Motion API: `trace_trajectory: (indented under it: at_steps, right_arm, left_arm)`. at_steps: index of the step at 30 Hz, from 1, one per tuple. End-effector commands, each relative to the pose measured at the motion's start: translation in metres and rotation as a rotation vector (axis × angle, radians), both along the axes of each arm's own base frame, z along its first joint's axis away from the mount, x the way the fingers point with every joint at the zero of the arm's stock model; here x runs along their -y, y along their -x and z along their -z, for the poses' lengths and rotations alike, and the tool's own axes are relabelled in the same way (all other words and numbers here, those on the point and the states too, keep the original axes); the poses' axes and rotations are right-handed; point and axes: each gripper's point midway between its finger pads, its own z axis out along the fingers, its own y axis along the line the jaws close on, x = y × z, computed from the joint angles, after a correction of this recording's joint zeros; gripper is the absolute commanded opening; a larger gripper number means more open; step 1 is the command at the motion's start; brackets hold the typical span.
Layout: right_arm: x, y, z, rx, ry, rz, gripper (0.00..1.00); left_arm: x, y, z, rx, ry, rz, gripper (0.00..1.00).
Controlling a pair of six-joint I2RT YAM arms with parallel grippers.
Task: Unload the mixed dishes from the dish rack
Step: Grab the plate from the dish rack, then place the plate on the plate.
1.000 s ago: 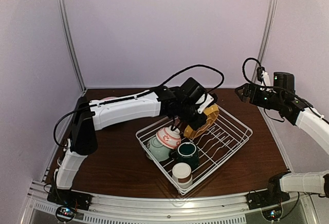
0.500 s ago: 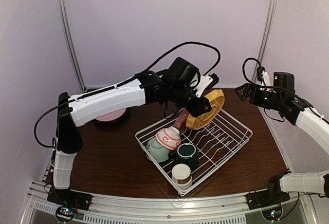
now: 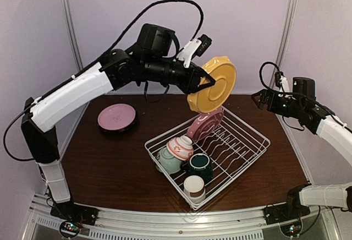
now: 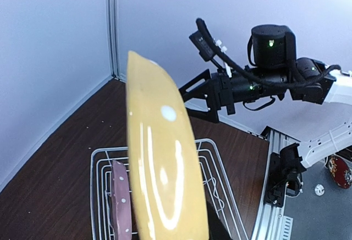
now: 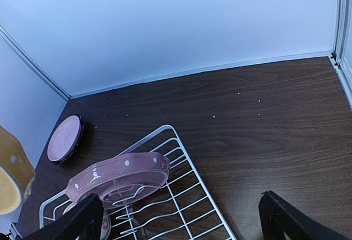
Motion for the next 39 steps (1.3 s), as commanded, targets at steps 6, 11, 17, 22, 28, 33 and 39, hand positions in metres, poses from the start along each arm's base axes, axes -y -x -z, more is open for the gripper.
trace_trajectory:
  at_steps: [6, 11, 17, 22, 28, 33, 39]
  right_arm:
    - [-0.002, -0.002, -0.007, 0.021, -0.016, 0.000, 1.00]
    - [-0.002, -0.003, -0.006, 0.020, -0.015, 0.001, 1.00]
    - [-0.002, -0.003, -0.004, 0.015, -0.013, 0.001, 1.00]
    - [-0.003, -0.003, -0.003, 0.015, -0.017, -0.001, 1.00]
    - [-0.003, -0.003, -0.005, 0.015, -0.017, -0.001, 1.00]
    - [-0.003, -0.004, -0.007, 0.016, -0.020, 0.001, 1.00]
    - [-0.004, -0.005, -0.006, 0.014, -0.026, -0.005, 1.00]
  left_arm:
    - [-0.131, -0.092, -0.063, 0.173, 0.030, -0.503, 0.00]
    - [-0.196, -0.132, -0.009, 0.141, -0.130, -0.747, 0.00]
    - [-0.267, -0.159, 0.046, 0.139, -0.355, -1.013, 0.00]
    - [-0.308, -0.176, 0.094, 0.117, -0.521, -1.138, 0.00]
    - [-0.327, -0.197, 0.132, 0.104, -0.649, -1.182, 0.00]
    - [-0.342, -0.214, 0.154, 0.132, -0.782, -1.230, 0.00]
    - [-0.353, -0.226, 0.186, 0.153, -0.938, -1.258, 0.00]
